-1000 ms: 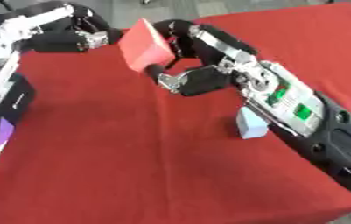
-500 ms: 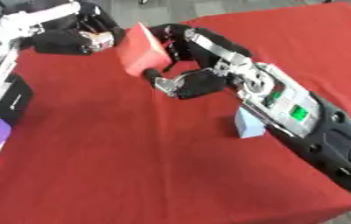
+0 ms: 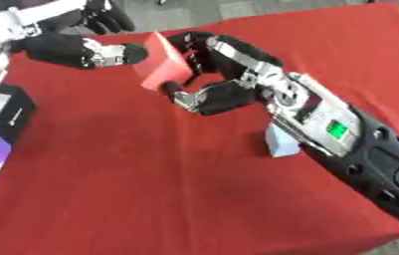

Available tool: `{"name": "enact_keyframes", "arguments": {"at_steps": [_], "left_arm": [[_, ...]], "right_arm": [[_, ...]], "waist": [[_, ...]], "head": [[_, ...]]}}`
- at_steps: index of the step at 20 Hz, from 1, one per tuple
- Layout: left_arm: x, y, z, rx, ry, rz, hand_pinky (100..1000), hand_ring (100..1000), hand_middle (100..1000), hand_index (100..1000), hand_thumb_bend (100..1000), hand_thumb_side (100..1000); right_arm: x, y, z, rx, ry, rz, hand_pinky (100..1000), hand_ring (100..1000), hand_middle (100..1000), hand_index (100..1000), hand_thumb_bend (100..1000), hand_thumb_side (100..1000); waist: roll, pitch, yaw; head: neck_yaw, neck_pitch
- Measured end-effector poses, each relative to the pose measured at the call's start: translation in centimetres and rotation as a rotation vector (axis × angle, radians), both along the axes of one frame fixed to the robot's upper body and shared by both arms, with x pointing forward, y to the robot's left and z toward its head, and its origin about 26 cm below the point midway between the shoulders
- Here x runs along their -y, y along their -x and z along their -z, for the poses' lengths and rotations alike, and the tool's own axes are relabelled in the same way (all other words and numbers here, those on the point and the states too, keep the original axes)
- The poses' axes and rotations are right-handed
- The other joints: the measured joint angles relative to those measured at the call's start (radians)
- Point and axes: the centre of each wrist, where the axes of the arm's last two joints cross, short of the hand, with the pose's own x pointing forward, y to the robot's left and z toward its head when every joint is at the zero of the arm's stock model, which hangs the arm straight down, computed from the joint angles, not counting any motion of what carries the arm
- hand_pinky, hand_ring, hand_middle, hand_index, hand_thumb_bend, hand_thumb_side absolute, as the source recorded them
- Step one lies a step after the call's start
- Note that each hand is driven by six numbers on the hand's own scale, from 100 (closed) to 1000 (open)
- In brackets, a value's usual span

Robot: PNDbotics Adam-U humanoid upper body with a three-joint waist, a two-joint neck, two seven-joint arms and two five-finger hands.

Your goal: Pick up the objects with one hand, pass them to the other hand, and then place them into the box on the other side of the table.

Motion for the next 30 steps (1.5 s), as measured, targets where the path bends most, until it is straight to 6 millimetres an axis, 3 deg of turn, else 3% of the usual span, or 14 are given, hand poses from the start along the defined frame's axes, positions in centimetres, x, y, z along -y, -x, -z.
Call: {"name": "enact_keyframes", "arguments": {"at_steps": [9, 16, 20, 30], "left_arm": [[0.0, 0.8, -0.4, 0.009, -0.014, 0.045, 858, 823, 754, 776, 584, 693], [-0.1, 0.4, -0.1, -0.011, -0.042, 0.007, 870, 834, 767, 788, 532, 572], [0.4, 0.1, 0.1, 0.0, -0.076, -0.028, 884, 845, 770, 794, 553, 539], [1.2, 0.0, 0.2, 0.008, -0.121, -0.02, 889, 847, 767, 786, 600, 568]], "right_arm": [[0.1, -0.1, 0.1, -0.019, 0.016, 0.006, 618, 587, 344, 534, 100, 151], [0.0, 0.1, -0.2, -0.02, 0.037, 0.007, 616, 586, 344, 531, 100, 143], [0.0, 0.2, -0.5, -0.016, 0.038, 0.007, 615, 585, 343, 529, 100, 144], [-0.1, 0.2, -0.6, -0.012, 0.064, 0.027, 608, 578, 344, 526, 100, 136]], "waist": [[0.0, 0.001, 0.0], [0.0, 0.001, -0.001], [0.0, 0.001, -0.001], [0.006, 0.001, 0.0]], "head": [[-0.006, -0.001], [-0.007, -0.001], [-0.007, -0.001], [-0.01, -0.001]]}}
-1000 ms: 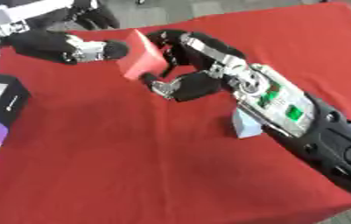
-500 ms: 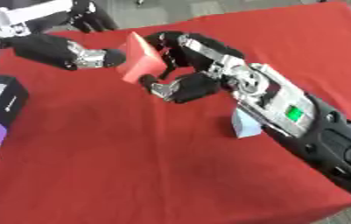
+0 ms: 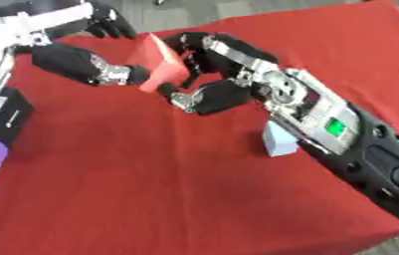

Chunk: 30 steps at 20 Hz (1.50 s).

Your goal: Pick up the objects with one hand, pass them to the other hand, and then place them into the box on the other side of the table.

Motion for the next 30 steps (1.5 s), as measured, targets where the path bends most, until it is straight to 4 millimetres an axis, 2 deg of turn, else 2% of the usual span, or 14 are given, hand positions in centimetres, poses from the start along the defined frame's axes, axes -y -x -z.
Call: {"name": "enact_keyframes", "arguments": {"at_steps": [18, 25, 30], "left_arm": [[0.34, 0.15, -0.02, -0.041, 0.012, 0.024, 884, 840, 761, 778, 598, 592], [0.71, 0.15, -0.09, -0.046, 0.007, 0.003, 884, 842, 764, 787, 605, 610], [0.74, 0.11, -0.07, -0.03, 0.003, -0.038, 885, 846, 769, 801, 622, 592]], "right_arm": [[-0.08, -0.02, -0.24, 0.011, 0.052, 0.019, 597, 572, 345, 521, 100, 121], [-0.08, -0.01, -0.25, 0.013, 0.056, 0.027, 595, 572, 345, 520, 100, 119], [-0.11, 0.08, -0.33, 0.018, 0.057, 0.026, 594, 572, 345, 519, 100, 118]], "waist": [[0.0, 0.0, 0.001], [0.0, 0.0, 0.0], [0.0, 0.0, 0.0]], "head": [[-0.006, 0.0], [-0.006, 0.0], [-0.006, 0.0]]}}
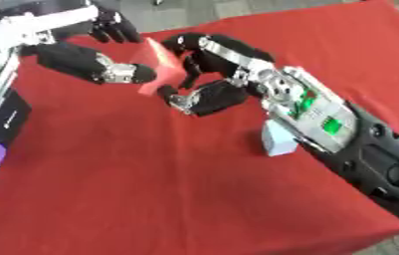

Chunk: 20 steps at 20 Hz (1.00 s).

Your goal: Pick up the objects with one hand, pass them to the other hand, and then place them into the box on the other side of the table.

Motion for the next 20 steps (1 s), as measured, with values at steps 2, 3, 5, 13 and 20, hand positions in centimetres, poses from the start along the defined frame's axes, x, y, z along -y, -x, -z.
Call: {"name": "enact_keyframes", "arguments": {"at_steps": [2, 3, 5, 13, 20], "left_arm": [[0.2, 0.05, 0.09, 0.008, -0.005, -0.012, 886, 849, 773, 804, 625, 590], [0.31, 0.07, 0.1, 0.009, -0.005, -0.015, 887, 850, 775, 808, 627, 591], [0.44, 0.1, 0.03, 0.016, -0.008, -0.023, 888, 853, 778, 814, 630, 588], [0.74, 0.1, -0.03, 0.008, -0.016, -0.03, 887, 851, 775, 811, 615, 594], [0.93, -0.08, 0.01, -0.013, -0.024, -0.03, 887, 851, 775, 813, 610, 609]], "right_arm": [[-0.01, 0.02, -0.02, 0.0, 0.001, -0.001, 594, 572, 345, 519, 100, 117], [-0.01, 0.02, -0.02, 0.0, 0.001, -0.001, 594, 572, 344, 518, 100, 117], [0.0, 0.02, -0.03, -0.001, 0.001, -0.001, 593, 572, 344, 518, 100, 117], [0.07, 0.05, -0.17, 0.002, -0.001, 0.001, 591, 571, 345, 517, 100, 114], [0.1, 0.08, -0.22, 0.003, 0.0, 0.002, 590, 570, 346, 517, 100, 104]], "waist": [[0.0, 0.0, 0.0], [0.0, 0.0, 0.0], [0.0, 0.0, 0.0], [0.0, 0.004, 0.0], [0.002, 0.004, 0.0]], "head": [[0.0, 0.0], [0.0, 0.0], [0.0, 0.0], [0.0, 0.0], [0.0, 0.0]]}}
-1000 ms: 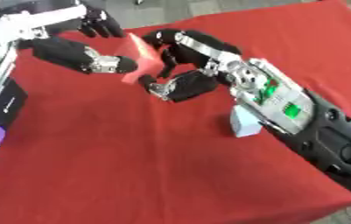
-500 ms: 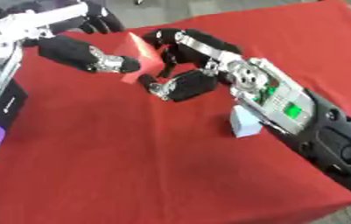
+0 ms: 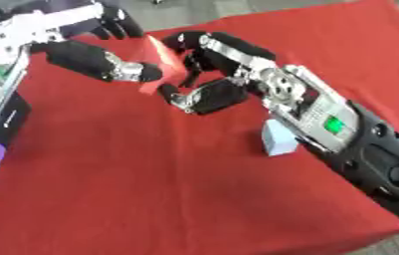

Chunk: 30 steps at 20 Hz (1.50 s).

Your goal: Pick up the objects with one hand, pass them to the other hand, and then place them into the box on the other side of the table.

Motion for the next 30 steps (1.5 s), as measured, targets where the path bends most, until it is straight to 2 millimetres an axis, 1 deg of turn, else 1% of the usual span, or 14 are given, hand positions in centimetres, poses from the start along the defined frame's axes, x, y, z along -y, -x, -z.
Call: {"name": "enact_keyframes", "arguments": {"at_steps": [10, 14, 18, 24, 30], "left_arm": [[0.59, -0.47, 0.18, -0.028, -0.01, 0.0, 886, 850, 776, 811, 592, 616], [0.59, -0.49, 0.19, -0.034, -0.009, 0.003, 886, 848, 773, 807, 604, 623], [0.57, -0.32, 0.22, -0.045, 0.0, 0.015, 887, 848, 772, 806, 609, 638], [0.57, 0.13, -0.08, -0.06, 0.021, 0.041, 888, 846, 771, 802, 622, 635], [0.53, 0.2, 0.0, -0.08, 0.02, 0.054, 888, 846, 773, 803, 613, 659]], "right_arm": [[0.2, -0.04, -0.08, 0.025, 0.018, 0.01, 587, 566, 348, 516, 100, 100], [0.21, -0.04, -0.08, 0.033, 0.023, 0.011, 587, 566, 349, 515, 100, 100], [0.2, -0.04, -0.1, 0.038, 0.029, 0.013, 586, 566, 349, 515, 100, 100], [0.12, 0.0, -0.04, 0.033, 0.05, 0.018, 582, 564, 350, 514, 100, 100], [0.12, 0.01, -0.05, 0.03, 0.06, 0.024, 576, 561, 349, 514, 100, 100]], "waist": [[0.0, 0.001, 0.003], [0.0, 0.001, 0.003], [0.0, 0.004, 0.003], [0.0, 0.005, 0.002], [0.0, 0.007, 0.001]], "head": [[-0.001, 0.0], [-0.003, 0.0], [-0.005, 0.0], [-0.009, 0.0], [-0.01, 0.0]]}}
